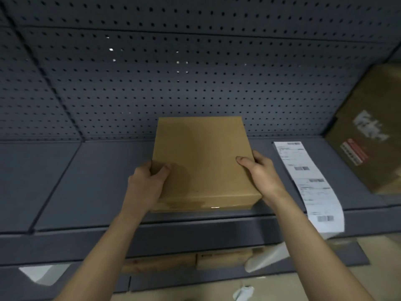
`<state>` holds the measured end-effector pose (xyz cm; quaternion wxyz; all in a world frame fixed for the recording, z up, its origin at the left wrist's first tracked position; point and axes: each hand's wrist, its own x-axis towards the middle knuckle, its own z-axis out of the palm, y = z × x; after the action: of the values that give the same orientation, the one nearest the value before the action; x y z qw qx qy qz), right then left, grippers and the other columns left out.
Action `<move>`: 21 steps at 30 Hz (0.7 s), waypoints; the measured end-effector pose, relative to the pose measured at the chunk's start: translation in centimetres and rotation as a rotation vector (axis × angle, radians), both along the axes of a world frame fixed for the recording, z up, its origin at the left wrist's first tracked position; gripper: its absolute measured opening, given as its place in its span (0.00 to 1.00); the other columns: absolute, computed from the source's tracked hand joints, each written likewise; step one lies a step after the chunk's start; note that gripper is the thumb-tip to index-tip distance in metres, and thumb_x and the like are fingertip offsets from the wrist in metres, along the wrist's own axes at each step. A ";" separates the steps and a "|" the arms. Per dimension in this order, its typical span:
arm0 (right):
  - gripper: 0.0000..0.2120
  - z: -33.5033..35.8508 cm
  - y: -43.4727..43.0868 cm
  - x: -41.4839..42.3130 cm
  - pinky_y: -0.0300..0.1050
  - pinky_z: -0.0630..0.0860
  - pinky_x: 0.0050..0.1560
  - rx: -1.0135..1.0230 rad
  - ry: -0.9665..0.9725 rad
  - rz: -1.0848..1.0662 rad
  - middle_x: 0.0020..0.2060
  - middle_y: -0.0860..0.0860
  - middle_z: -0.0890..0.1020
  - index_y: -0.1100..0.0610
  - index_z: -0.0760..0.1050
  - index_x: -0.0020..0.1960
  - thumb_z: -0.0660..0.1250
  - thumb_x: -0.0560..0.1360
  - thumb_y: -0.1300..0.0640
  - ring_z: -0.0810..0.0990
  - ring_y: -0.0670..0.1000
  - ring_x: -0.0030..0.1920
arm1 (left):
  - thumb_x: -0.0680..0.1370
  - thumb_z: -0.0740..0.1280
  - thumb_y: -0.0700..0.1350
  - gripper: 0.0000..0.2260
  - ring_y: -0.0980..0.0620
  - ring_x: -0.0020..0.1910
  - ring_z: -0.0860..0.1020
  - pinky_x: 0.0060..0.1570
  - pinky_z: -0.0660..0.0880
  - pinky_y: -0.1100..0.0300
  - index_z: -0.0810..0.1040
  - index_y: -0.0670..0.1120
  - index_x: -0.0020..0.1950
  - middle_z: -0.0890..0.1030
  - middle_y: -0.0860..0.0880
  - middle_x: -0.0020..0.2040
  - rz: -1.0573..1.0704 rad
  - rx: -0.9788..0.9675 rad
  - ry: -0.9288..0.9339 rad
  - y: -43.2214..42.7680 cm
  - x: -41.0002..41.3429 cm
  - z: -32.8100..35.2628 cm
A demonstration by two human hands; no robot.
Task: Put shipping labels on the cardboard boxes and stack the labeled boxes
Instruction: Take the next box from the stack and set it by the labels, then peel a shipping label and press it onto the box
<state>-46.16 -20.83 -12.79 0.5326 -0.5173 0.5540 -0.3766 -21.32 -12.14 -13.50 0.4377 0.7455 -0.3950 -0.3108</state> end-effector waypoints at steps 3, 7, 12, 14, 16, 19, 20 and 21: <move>0.12 -0.2 -1.0 -1.2 0.42 0.77 0.50 0.002 0.004 -0.013 0.51 0.48 0.86 0.54 0.79 0.61 0.68 0.78 0.55 0.85 0.48 0.50 | 0.79 0.66 0.55 0.12 0.56 0.44 0.78 0.37 0.72 0.62 0.79 0.48 0.54 0.81 0.52 0.46 -0.025 0.016 -0.013 -1.4 -1.0 -0.4; 0.11 -0.7 -2.1 -2.0 0.41 0.77 0.46 0.015 0.013 -0.023 0.50 0.49 0.86 0.55 0.79 0.60 0.68 0.78 0.56 0.85 0.49 0.49 | 0.78 0.66 0.55 0.14 0.51 0.43 0.79 0.36 0.71 0.59 0.79 0.45 0.52 0.81 0.49 0.44 -0.062 0.032 -0.025 -2.7 -1.7 -0.7; 0.10 -1.2 -3.1 -2.2 0.42 0.76 0.48 0.034 0.022 -0.023 0.48 0.49 0.86 0.55 0.79 0.58 0.68 0.77 0.56 0.85 0.48 0.47 | 0.78 0.67 0.56 0.15 0.50 0.38 0.77 0.32 0.69 0.59 0.76 0.44 0.45 0.79 0.47 0.40 -0.053 0.061 -0.060 -3.7 -2.2 -0.7; 0.10 -1.4 -3.6 -2.3 0.42 0.76 0.48 0.038 0.029 -0.022 0.48 0.49 0.86 0.55 0.80 0.58 0.69 0.77 0.56 0.85 0.48 0.47 | 0.78 0.66 0.55 0.14 0.50 0.38 0.77 0.32 0.69 0.59 0.75 0.45 0.43 0.79 0.47 0.39 -0.047 0.074 -0.067 -3.8 -2.3 -0.8; 0.11 -1.4 -3.7 -2.4 0.39 0.76 0.45 0.037 0.043 -0.001 0.48 0.49 0.86 0.55 0.79 0.59 0.68 0.78 0.56 0.85 0.46 0.45 | 0.78 0.66 0.56 0.15 0.48 0.38 0.78 0.32 0.70 0.59 0.75 0.43 0.43 0.79 0.44 0.40 -0.045 0.080 -0.066 -3.7 -2.4 -0.7; 0.12 -1.3 -3.7 -2.8 0.33 0.76 0.42 0.025 0.068 0.036 0.49 0.47 0.86 0.56 0.79 0.61 0.68 0.79 0.55 0.85 0.45 0.46 | 0.79 0.64 0.57 0.22 0.41 0.42 0.78 0.38 0.71 0.55 0.75 0.37 0.56 0.80 0.43 0.45 -0.037 0.106 -0.061 -3.7 -2.9 -0.8; 0.15 -1.3 -3.7 -3.1 0.33 0.77 0.46 0.011 0.083 0.047 0.53 0.47 0.85 0.56 0.77 0.64 0.67 0.79 0.54 0.84 0.47 0.51 | 0.80 0.63 0.56 0.22 0.42 0.44 0.77 0.40 0.70 0.55 0.73 0.39 0.61 0.78 0.46 0.44 -0.042 0.124 -0.082 -3.6 -3.1 -0.7; 0.19 -1.3 -3.6 -3.5 0.34 0.75 0.54 -0.006 0.110 0.053 0.59 0.47 0.82 0.56 0.74 0.69 0.67 0.80 0.53 0.82 0.49 0.58 | 0.80 0.63 0.56 0.20 0.42 0.46 0.77 0.41 0.71 0.54 0.71 0.41 0.62 0.76 0.48 0.44 -0.048 0.133 -0.127 -3.5 -3.2 -0.6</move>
<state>-49.69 -24.44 -14.07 0.5096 -0.5533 0.5673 -0.3352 -24.52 -15.59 -14.07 0.3537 0.7815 -0.4179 -0.2991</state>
